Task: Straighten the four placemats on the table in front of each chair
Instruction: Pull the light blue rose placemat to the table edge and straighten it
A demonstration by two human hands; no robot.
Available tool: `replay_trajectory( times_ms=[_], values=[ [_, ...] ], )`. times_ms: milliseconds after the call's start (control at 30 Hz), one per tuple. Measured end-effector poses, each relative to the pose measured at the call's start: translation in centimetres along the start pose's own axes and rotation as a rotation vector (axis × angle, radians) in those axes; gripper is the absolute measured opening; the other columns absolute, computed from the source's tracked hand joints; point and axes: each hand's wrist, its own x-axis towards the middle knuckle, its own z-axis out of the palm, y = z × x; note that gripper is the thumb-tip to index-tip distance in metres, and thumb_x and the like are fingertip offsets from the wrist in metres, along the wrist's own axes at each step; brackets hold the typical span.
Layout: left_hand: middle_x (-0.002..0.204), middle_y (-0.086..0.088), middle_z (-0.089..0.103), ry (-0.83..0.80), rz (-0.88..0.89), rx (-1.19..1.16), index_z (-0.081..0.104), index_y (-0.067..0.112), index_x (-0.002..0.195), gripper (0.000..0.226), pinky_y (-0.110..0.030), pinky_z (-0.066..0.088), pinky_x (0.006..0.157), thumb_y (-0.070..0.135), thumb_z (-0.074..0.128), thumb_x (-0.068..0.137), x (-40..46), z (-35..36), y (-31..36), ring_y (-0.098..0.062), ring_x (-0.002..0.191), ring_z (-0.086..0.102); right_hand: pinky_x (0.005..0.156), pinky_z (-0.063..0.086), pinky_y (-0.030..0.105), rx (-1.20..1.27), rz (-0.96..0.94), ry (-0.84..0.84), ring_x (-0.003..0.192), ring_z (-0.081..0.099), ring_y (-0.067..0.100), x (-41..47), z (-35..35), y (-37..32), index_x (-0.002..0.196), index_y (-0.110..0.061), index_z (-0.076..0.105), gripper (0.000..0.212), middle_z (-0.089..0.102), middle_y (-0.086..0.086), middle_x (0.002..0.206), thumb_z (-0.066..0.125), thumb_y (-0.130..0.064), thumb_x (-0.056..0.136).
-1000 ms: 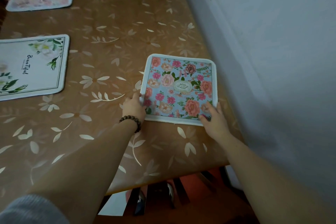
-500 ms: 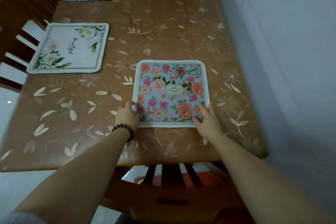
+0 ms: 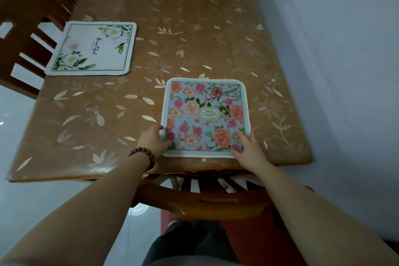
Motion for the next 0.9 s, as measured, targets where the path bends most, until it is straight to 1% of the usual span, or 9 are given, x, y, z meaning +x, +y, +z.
replay_trajectory(
  times_ms=[100, 200, 267, 333, 400, 533, 733, 800, 900],
  values=[
    [0.129, -0.013, 0.051, 0.009, 0.061, 0.069, 0.038, 0.018, 0.137, 0.069, -0.048, 0.045, 0.097, 0.033, 0.073, 0.079, -0.5, -0.1, -0.5, -0.030, 0.118, 0.048, 0.115, 0.021, 0.046, -0.030, 0.003, 0.013, 0.145, 0.002, 0.031, -0.7, -0.2, 0.7, 0.149, -0.031, 0.017, 0.079, -0.010, 0.009, 0.159, 0.063, -0.040, 0.086],
    [0.145, -0.013, 0.034, -0.002, 0.095, 0.320, 0.025, 0.026, 0.145, 0.090, -0.050, 0.035, 0.106, 0.045, 0.075, 0.073, -0.9, 0.2, -0.4, -0.034, 0.132, 0.031, 0.115, 0.009, 0.048, -0.087, -0.007, 0.036, 0.145, -0.008, 0.032, -0.3, -0.7, 0.7, 0.150, -0.026, 0.012, 0.087, -0.009, 0.014, 0.158, 0.064, -0.047, 0.084],
    [0.152, -0.014, 0.019, -0.067, 0.105, 0.466, 0.008, 0.034, 0.148, 0.105, -0.052, 0.030, 0.109, 0.054, 0.074, 0.069, -0.9, 0.8, -0.4, -0.037, 0.138, 0.021, 0.116, 0.010, 0.049, -0.092, -0.011, 0.026, 0.144, -0.009, 0.032, 0.3, -1.0, 0.5, 0.150, -0.027, 0.009, 0.090, -0.010, 0.015, 0.158, 0.064, -0.050, 0.082],
    [0.155, -0.017, 0.006, -0.112, 0.116, 0.562, -0.006, 0.036, 0.149, 0.115, -0.052, 0.025, 0.110, 0.058, 0.073, 0.068, -0.8, 1.7, -0.4, -0.038, 0.141, 0.014, 0.115, 0.013, 0.051, -0.055, 0.002, 0.014, 0.145, -0.009, 0.031, 1.1, -1.3, 0.1, 0.150, -0.030, 0.008, 0.092, -0.011, 0.014, 0.158, 0.067, -0.048, 0.081],
    [0.155, -0.018, 0.005, -0.107, 0.143, 0.623, -0.011, 0.034, 0.148, 0.118, -0.052, 0.022, 0.111, 0.058, 0.073, 0.069, -0.5, 2.3, -0.3, -0.038, 0.141, 0.011, 0.114, 0.014, 0.050, -0.014, -0.002, 0.026, 0.145, -0.009, 0.030, 1.9, -1.5, -0.4, 0.150, -0.032, 0.008, 0.092, -0.010, 0.015, 0.158, 0.068, -0.044, 0.081],
    [0.153, -0.013, 0.017, -0.074, 0.190, 0.565, -0.004, 0.032, 0.150, 0.111, -0.051, 0.026, 0.112, 0.047, 0.074, 0.072, 0.1, 2.3, -0.1, -0.034, 0.142, 0.008, 0.115, 0.012, 0.047, 0.034, 0.015, 0.047, 0.145, -0.009, 0.030, 2.9, -0.9, -1.4, 0.150, -0.031, 0.010, 0.088, -0.009, 0.014, 0.158, 0.067, -0.037, 0.083],
    [0.154, -0.004, 0.016, -0.038, 0.236, 0.482, 0.004, 0.034, 0.149, 0.092, -0.046, 0.033, 0.107, 0.028, 0.067, 0.082, 1.6, 1.2, 0.1, -0.028, 0.138, 0.018, 0.116, 0.017, 0.044, 0.045, 0.066, 0.099, 0.145, -0.006, 0.031, 1.8, 0.3, -2.3, 0.150, -0.029, 0.014, 0.085, -0.010, 0.015, 0.158, 0.066, -0.037, 0.083],
    [0.155, -0.004, 0.017, -0.010, 0.227, 0.422, 0.012, 0.030, 0.150, 0.081, -0.048, 0.033, 0.109, 0.023, 0.061, 0.086, 2.5, 0.8, 0.4, -0.028, 0.139, 0.019, 0.115, 0.021, 0.044, 0.017, 0.074, 0.101, 0.145, 0.000, 0.032, 1.2, 0.6, -2.6, 0.149, -0.028, 0.015, 0.082, -0.006, 0.014, 0.158, 0.063, -0.040, 0.084],
    [0.152, -0.009, 0.026, 0.119, 0.179, 0.319, 0.024, 0.017, 0.148, 0.066, -0.048, 0.036, 0.106, 0.008, 0.051, 0.089, 3.9, 0.7, 1.3, -0.030, 0.136, 0.027, 0.110, 0.026, 0.044, -0.019, 0.057, 0.143, 0.142, 0.010, 0.034, 0.1, 1.2, -3.1, 0.144, -0.024, 0.026, 0.072, 0.006, 0.014, 0.156, 0.062, -0.042, 0.084]
  ],
)
